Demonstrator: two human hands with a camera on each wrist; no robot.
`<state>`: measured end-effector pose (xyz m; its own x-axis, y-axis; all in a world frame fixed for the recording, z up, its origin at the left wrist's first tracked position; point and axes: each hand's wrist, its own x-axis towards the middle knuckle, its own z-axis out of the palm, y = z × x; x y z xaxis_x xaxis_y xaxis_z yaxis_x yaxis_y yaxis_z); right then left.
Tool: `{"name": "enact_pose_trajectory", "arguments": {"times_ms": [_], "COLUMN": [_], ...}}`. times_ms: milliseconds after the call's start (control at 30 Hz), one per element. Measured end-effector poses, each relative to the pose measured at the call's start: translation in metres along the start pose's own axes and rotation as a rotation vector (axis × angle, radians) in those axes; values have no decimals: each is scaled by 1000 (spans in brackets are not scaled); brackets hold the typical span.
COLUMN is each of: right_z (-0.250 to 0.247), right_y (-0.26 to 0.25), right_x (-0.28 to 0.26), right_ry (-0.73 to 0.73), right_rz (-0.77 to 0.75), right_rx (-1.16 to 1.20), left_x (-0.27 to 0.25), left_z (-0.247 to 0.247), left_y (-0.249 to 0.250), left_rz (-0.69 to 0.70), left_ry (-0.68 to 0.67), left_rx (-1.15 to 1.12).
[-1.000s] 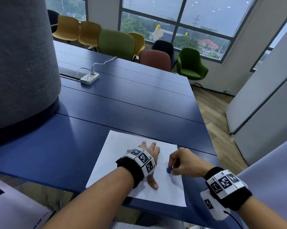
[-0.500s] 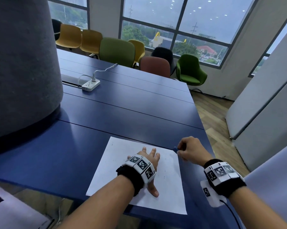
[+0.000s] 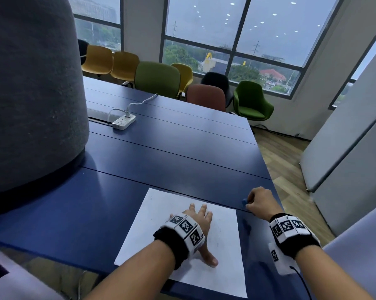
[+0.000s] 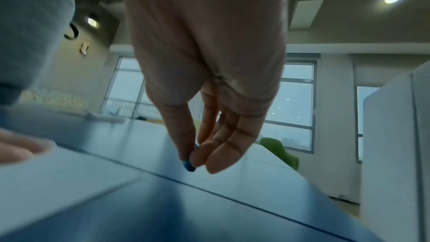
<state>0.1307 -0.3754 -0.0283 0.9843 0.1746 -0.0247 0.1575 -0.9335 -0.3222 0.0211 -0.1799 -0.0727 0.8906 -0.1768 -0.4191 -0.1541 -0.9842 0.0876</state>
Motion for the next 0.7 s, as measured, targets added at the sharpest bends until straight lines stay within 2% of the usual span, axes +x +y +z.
{"name": "enact_pose_trajectory", "arguments": {"times_ms": [100, 167, 233, 300, 400, 467, 500, 700], "right_z": [2, 4, 6, 9, 16, 22, 24, 30], "right_y": [10, 9, 4, -5, -15, -18, -18, -14], "right_x": [2, -1, -3, -4, -7, -8, -9, -9], "right_ry": [-70, -46, 39, 52, -147, -241, -242, -139], "right_rz": [62, 77, 19, -82, -190, -208, -213, -202], "right_rx": [-135, -178, -221, -178, -106, -160, -180, -116], "left_x": [-8, -14, -18, -20, -24, -29, -30, -31], "left_z": [-9, -17, -25, -34, -48, -56, -59, -53], "left_y": [3, 2, -2, -11, -38, -64, -79, -162], "left_rz": [-9, -15, -14, -3, -23, -120, -179, -451], "left_ry": [31, 37, 39, 61, 149, 200, 221, 256], "left_rx": [-22, -66, -116, -158, -221, -236, -228, -347]}}
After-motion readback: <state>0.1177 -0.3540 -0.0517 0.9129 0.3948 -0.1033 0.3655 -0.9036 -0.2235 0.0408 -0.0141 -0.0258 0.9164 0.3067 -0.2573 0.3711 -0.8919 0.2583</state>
